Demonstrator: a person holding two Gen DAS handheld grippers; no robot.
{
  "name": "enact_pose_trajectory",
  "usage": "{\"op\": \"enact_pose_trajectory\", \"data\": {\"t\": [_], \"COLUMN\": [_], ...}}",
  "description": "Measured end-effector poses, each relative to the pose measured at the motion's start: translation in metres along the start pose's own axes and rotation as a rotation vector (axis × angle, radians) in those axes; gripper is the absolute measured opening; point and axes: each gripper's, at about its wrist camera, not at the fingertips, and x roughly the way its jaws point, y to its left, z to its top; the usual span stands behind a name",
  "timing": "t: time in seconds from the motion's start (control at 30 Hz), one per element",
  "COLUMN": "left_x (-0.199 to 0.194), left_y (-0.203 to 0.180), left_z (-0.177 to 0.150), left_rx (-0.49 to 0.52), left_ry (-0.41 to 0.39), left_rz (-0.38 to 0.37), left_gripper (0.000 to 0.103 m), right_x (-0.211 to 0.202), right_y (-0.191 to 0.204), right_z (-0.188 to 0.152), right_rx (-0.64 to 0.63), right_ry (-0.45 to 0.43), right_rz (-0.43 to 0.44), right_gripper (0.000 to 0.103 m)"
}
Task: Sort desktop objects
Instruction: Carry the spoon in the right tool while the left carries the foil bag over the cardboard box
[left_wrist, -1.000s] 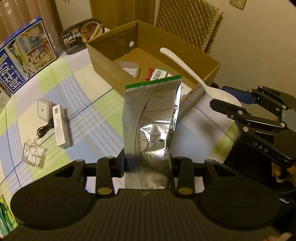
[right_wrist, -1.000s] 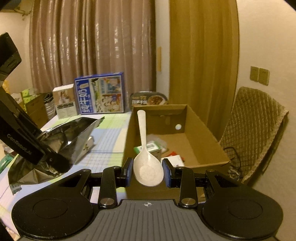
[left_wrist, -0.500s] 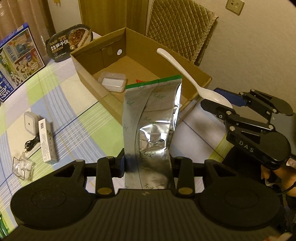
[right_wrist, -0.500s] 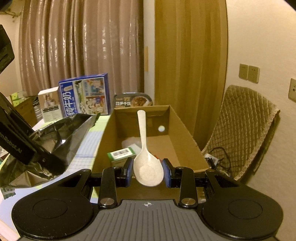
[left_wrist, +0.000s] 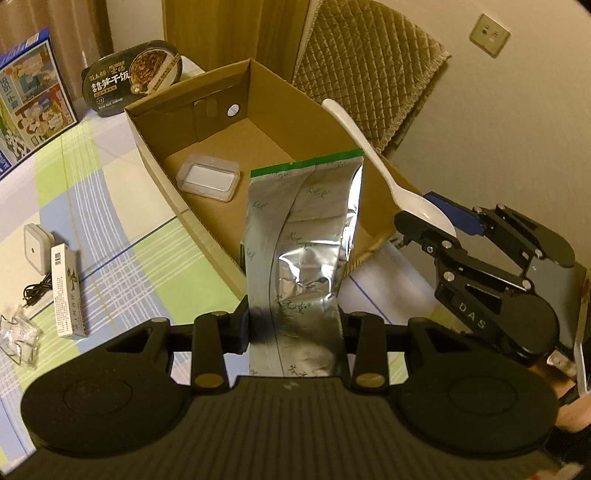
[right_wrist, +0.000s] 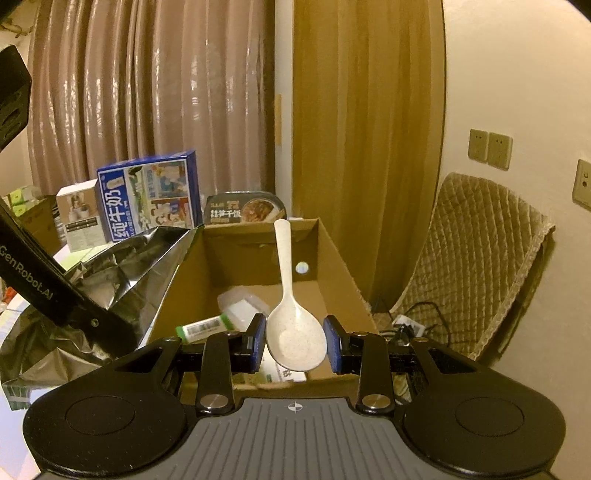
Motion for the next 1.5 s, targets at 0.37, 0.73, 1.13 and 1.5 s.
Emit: {"op": "enact_pose_trajectory", "data": {"t": [0.37, 0.73, 1.13, 1.5], "left_x": [0.011, 0.028, 0.059, 0.096], "left_y": [0.002, 0.010, 0.031, 0.060], "left_z": [0.021, 0.048, 0.085, 0.091], "left_rx": [-0.100, -0.197, -0.296, -0.372], "left_ry": [-0.010, -0.015, -0.017, 0.005], "left_rz": [-0.008, -0.034, -0.035, -0.022], "left_gripper": [0.033, 0.033, 0.033, 0.033], "right_x": [0.018, 0.047, 0.094, 0.120], "right_y": [-0.008, -0.013, -0.028, -0.029], "right_z": [0.009, 0.026, 0.037, 0.029], "right_rx": [0.013, 0.043, 0.077, 0.090], "right_ry": [0.006, 0.013, 0.050, 0.079], "right_rz": [0.004, 0.013, 0.015, 0.017], "right_gripper": [0.031, 0.031, 0.031, 0.031]}}
